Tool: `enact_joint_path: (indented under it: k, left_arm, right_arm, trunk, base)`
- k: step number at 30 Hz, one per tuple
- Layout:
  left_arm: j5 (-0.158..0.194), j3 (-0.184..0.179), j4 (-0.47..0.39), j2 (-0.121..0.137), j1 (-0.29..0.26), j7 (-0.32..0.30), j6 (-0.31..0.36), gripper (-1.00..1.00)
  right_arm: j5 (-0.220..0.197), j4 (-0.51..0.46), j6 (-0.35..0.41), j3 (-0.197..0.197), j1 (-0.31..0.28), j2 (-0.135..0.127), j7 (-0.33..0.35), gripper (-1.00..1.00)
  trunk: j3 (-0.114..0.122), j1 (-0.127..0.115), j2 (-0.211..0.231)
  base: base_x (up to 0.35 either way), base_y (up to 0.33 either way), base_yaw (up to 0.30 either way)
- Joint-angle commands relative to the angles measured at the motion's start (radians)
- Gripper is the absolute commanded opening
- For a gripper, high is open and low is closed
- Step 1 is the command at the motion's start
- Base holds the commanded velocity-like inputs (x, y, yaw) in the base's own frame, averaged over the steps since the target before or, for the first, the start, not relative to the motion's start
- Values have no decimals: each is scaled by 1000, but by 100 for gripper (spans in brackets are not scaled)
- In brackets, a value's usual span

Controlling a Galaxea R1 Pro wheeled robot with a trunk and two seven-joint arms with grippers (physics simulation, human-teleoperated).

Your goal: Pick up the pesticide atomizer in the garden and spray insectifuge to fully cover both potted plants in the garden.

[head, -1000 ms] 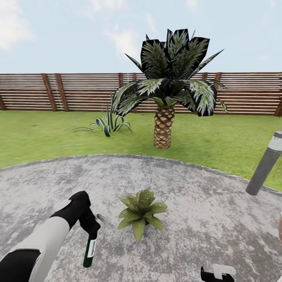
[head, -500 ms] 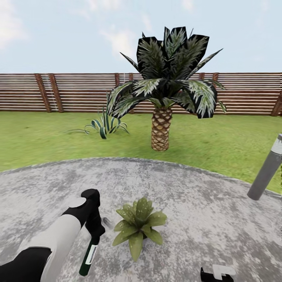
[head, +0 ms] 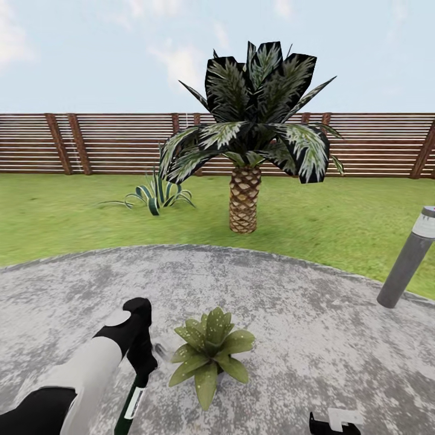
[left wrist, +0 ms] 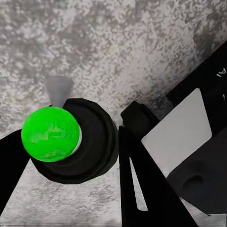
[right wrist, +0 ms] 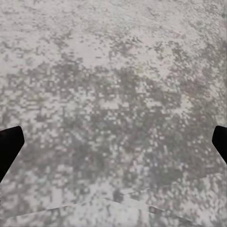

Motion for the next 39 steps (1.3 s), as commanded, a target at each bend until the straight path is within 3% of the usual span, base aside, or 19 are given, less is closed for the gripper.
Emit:
enact_joint_path:
  k: [1, 4, 8, 11, 14, 17, 20, 23, 25, 28, 31, 34, 39]
  left_arm:
    - [-6, -1, 0, 12, 6, -9, 8, -100]
    - [-5, -1, 0, 24, 38, -9, 1, -100]
    - [-5, 5, -7, 16, 56, -9, -6, -100]
    - [-5, 8, -12, -20, 58, -9, -6, -100]
    - [-6, 7, -9, -39, 58, -9, -6, -100]
    - [-7, 3, -6, -29, 59, -9, -7, -100]
    - [-1, 2, -3, 19, 62, -9, -7, -100]
    - [0, 2, -4, 36, 74, -9, -8, -100]
    - [0, 5, -10, 28, 85, -9, -7, -100]
    - [-4, 6, -14, -22, 90, -9, -6, -100]
    - [-6, 4, -15, -37, 90, -9, -6, -100]
    - [-7, 2, -15, -29, 90, -9, -5, -100]
    - [-2, 2, -16, 13, 92, -9, -6, -100]
  right_arm:
    - [11, 1, -3, -7, -1, 0, -4, 100]
    - [11, 1, -3, -7, -1, 0, -4, 100]
    - [11, 1, -3, -7, -1, 1, -4, 100]
    - [11, 1, -3, -7, -1, 0, -4, 100]
    - [11, 1, -3, -7, -1, 0, -4, 100]
    - [11, 1, -3, -7, -1, 0, -4, 100]
    - [11, 1, -3, -7, -1, 0, -4, 100]
    - [11, 1, -3, -7, -1, -1, -4, 100]
    - [10, 1, -3, -7, -1, -1, -4, 100]
    - [11, 1, -3, -7, -1, -1, -4, 100]
    - [11, 1, -3, -7, -1, -1, -4, 100]
    - [10, 1, -3, -7, -1, -1, -4, 100]
    - [10, 1, -3, -7, -1, -1, -4, 100]
  trunk:
    - [-1, 0, 0]
    - [-1, 0, 0]
    - [-1, 0, 0]
    - [-1, 0, 0]
    - [-1, 0, 0]
    - [-1, 0, 0]
    - [-1, 0, 0]
    - [-1, 0, 0]
    - [-1, 0, 0]
    - [-1, 0, 0]
    - [-1, 0, 0]
    - [-1, 0, 0]
    - [-1, 0, 0]
  base:
    - [0, 0, 0]
    - [0, 0, 0]
    - [0, 0, 0]
    - [0, 0, 0]
    - [0, 0, 0]
    - [0, 0, 0]
    - [0, 0, 0]
    - [0, 0, 0]
    - [0, 0, 0]
    - [0, 0, 0]
    - [0, 0, 0]
    - [0, 0, 0]
    - [-88, 0, -7]
